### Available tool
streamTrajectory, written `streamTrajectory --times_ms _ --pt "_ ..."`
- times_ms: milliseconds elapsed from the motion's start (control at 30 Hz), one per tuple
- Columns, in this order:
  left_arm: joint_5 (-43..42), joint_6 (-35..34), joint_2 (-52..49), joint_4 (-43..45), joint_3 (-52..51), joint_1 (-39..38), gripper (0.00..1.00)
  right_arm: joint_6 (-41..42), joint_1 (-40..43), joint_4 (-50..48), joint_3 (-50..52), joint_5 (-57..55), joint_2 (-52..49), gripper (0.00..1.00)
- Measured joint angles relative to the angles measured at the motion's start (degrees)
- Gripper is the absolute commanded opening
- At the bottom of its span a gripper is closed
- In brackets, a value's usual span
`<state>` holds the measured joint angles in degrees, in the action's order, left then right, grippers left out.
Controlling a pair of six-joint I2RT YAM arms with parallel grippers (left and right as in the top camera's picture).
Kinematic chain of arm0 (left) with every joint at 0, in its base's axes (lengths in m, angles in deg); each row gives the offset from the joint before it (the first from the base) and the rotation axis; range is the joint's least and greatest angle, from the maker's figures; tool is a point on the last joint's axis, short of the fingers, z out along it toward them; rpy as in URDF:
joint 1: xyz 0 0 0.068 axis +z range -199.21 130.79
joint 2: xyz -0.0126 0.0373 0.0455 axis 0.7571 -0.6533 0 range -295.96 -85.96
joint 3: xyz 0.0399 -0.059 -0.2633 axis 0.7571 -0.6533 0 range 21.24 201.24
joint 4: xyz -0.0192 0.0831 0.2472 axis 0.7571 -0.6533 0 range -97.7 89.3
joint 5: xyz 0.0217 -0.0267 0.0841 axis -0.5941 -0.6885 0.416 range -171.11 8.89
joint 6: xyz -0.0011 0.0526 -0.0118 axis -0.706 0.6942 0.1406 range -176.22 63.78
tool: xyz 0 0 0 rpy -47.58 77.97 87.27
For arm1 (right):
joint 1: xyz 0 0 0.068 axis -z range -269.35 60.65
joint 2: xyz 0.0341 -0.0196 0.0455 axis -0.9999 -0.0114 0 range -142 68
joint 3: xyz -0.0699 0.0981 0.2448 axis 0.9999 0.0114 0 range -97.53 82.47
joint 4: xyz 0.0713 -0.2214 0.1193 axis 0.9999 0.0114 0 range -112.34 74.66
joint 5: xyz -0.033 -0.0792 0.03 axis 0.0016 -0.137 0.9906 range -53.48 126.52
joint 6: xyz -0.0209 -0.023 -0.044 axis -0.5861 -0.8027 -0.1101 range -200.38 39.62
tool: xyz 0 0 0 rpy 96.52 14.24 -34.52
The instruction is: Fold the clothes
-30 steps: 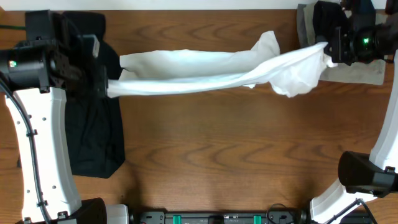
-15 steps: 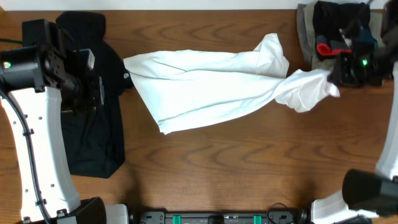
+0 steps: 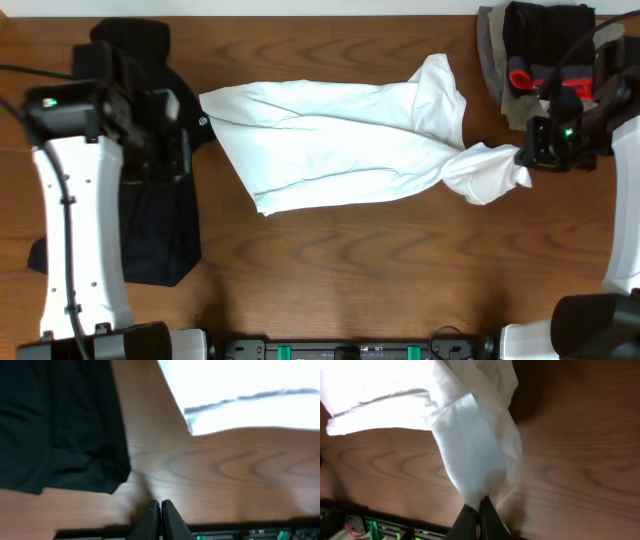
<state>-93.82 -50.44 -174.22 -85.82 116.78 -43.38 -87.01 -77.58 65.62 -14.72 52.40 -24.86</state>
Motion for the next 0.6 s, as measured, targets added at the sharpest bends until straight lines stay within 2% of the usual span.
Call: streamTrajectory --times_ms 67,100,133,200,233,467,600 --pt "-1.5 0.0 0.2 3.6 -4.7 -1.7 0.07 0.2 0.0 -1.4 1.4 0.0 0.0 0.02" --pt "-2.3 0.0 0.2 5.6 -7.4 -2.7 0.15 0.2 0.0 -1.8 2.0 0.0 0.0 0.01" --pt "-3.1 0.1 0.2 8.1 -10.3 -3.7 0.28 0.3 0.0 -2.2 2.5 0.0 0.0 0.01" --pt "-4.9 -0.2 0.1 13.2 -15.4 -5.5 0.47 0.4 0.0 -2.5 3.1 0.0 0.0 0.02" --pt "-5.7 -0.7 0.2 16.0 -18.1 -6.3 0.51 0.4 0.0 -2.6 3.3 -0.1 0.0 0.02" --pt "-8.2 -6.6 0.1 32.7 -33.2 -10.5 0.66 0.6 0.0 -3.5 3.4 0.0 0.0 0.05" --pt "-8.4 -10.3 0.1 40.2 -39.1 -11.6 0.68 0.6 0.0 -3.6 3.4 0.0 0.0 0.05"
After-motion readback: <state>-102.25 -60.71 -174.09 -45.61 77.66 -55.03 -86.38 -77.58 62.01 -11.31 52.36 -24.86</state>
